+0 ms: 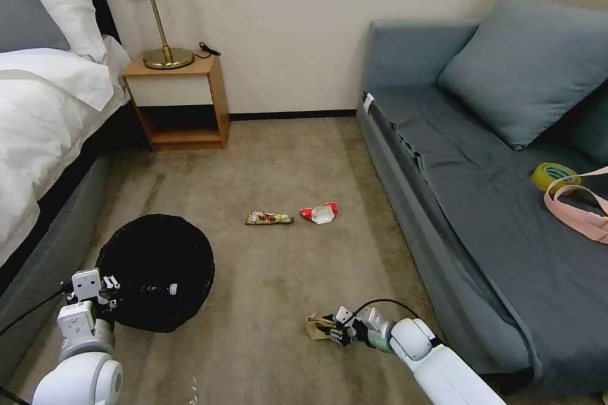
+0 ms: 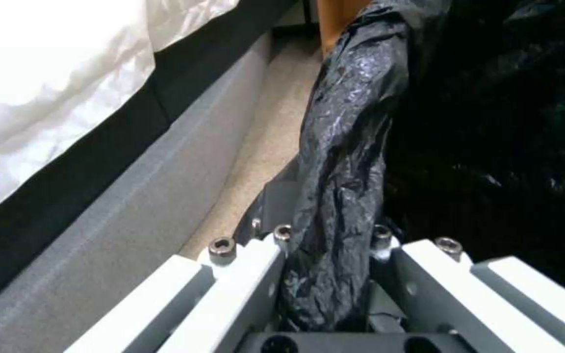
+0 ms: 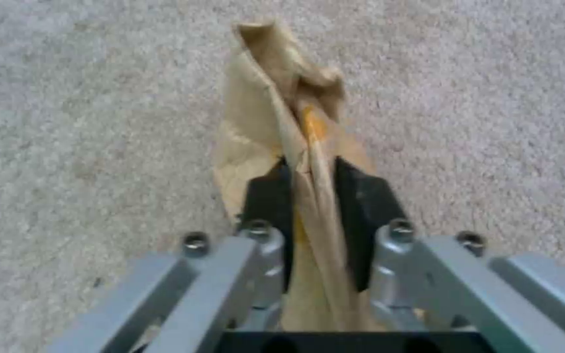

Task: Pick up the trash bin, then pick up the garbage on the floor and place it into the trash bin.

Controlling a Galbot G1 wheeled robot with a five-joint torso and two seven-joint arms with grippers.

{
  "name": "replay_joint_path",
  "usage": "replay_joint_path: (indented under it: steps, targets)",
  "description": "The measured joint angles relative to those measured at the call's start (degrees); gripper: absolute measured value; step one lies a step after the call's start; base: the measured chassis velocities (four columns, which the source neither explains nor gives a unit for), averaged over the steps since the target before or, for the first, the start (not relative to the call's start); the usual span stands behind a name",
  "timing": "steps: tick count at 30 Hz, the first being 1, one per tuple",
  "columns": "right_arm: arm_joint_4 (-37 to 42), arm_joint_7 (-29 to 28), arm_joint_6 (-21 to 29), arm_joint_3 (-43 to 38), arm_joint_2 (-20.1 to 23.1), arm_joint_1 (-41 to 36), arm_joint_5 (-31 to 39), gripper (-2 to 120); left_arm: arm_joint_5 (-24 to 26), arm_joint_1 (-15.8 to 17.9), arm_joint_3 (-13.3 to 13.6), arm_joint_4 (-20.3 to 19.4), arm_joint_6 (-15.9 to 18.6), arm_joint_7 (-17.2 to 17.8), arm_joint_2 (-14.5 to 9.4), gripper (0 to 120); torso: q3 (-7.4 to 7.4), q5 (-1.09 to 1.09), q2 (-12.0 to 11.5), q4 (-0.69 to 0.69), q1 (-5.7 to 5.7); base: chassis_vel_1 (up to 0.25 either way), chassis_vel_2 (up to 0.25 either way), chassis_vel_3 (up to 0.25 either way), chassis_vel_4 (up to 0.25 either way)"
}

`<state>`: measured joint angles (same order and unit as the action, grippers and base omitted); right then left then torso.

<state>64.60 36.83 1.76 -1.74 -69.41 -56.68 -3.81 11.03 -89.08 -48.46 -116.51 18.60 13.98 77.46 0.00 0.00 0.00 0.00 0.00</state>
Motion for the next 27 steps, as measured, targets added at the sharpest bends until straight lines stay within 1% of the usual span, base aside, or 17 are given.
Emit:
replay_joint_path:
  steps: [2, 3, 11, 15, 19, 20, 22, 24, 25, 27]
  targets:
    - [0.31, 0.09, -0.11, -0.28, 0.08, -0.21, -0.02, 3, -0.01, -0.14, 0.00, -0.15, -0.15, -0.01, 0.10, 2, 0.00, 0.00, 0.00, 0.00, 0.00, 0.000, 0.000, 0.000, 0.000]
    - [0.43, 0.12, -0.14, -0.37, 0.13, -0.28, -0.03, 1, -0.02, -0.18, 0.00, -0.18, -0.18, -0.02, 0.13, 2, 0.00, 0.00, 0.00, 0.00, 0.00, 0.000, 0.000, 0.000, 0.000]
    - [2.04, 0.51, -0.46, -1.97, 0.52, -1.03, 0.19, 0, -0.16, -0.94, 0.03, -0.80, -0.54, -0.02, 0.33, 2, 0.00, 0.01, 0.00, -0.01, 0.00, 0.000, 0.000, 0.000, 0.000]
    - [4.33, 0.77, -0.46, -3.53, 0.46, -1.05, 1.87, 0, -0.24, -1.33, 0.01, -1.29, -0.61, -0.02, 0.38, 2, 0.00, 0.01, 0.00, -0.01, 0.00, 0.000, 0.000, 0.000, 0.000]
    - [10.17, 1.35, 0.81, -5.17, 0.39, -0.26, 6.19, 0, -0.71, -1.72, 0.26, -2.08, -0.62, -0.02, 0.76, 2, 0.00, 0.00, 0.00, 0.00, 0.00, 0.000, 0.000, 0.000, 0.000]
    - [10.17, 1.35, 0.81, -5.17, 0.39, -0.26, 6.19, 0, -0.71, -1.72, 0.26, -2.08, -0.62, -0.02, 0.76, 2, 0.00, 0.00, 0.00, 0.00, 0.00, 0.000, 0.000, 0.000, 0.000]
    - [12.73, 1.39, 1.70, -5.34, 0.48, 0.25, 8.05, 0, -0.97, -1.88, 0.44, -2.33, -0.62, -0.02, 0.95, 2, 0.00, 0.00, 0.00, 0.00, 0.00, 0.000, 0.000, 0.000, 0.000]
    - [16.37, 1.44, 2.66, -5.16, 0.75, 1.38, 11.57, 0, -1.44, -2.06, 0.69, -2.64, -0.66, -0.06, 1.21, 2, 0.00, -0.01, 0.00, 0.00, 0.00, 0.000, 0.000, 0.000, 0.000]
    - [16.37, 1.44, 2.66, -5.16, 0.75, 1.38, 11.57, 0, -1.44, -2.06, 0.69, -2.64, -0.66, -0.06, 1.21, 2, 0.00, -0.01, 0.00, 0.00, 0.00, 0.000, 0.000, 0.000, 0.000]
    - [18.77, 1.44, 2.89, -4.45, 0.78, 2.13, 14.09, 0, -1.90, -2.11, 0.90, -2.76, -0.70, -0.24, 1.38, 2, 0.00, 0.00, 0.00, -0.01, 0.00, 0.000, 0.000, 0.000, 0.000]
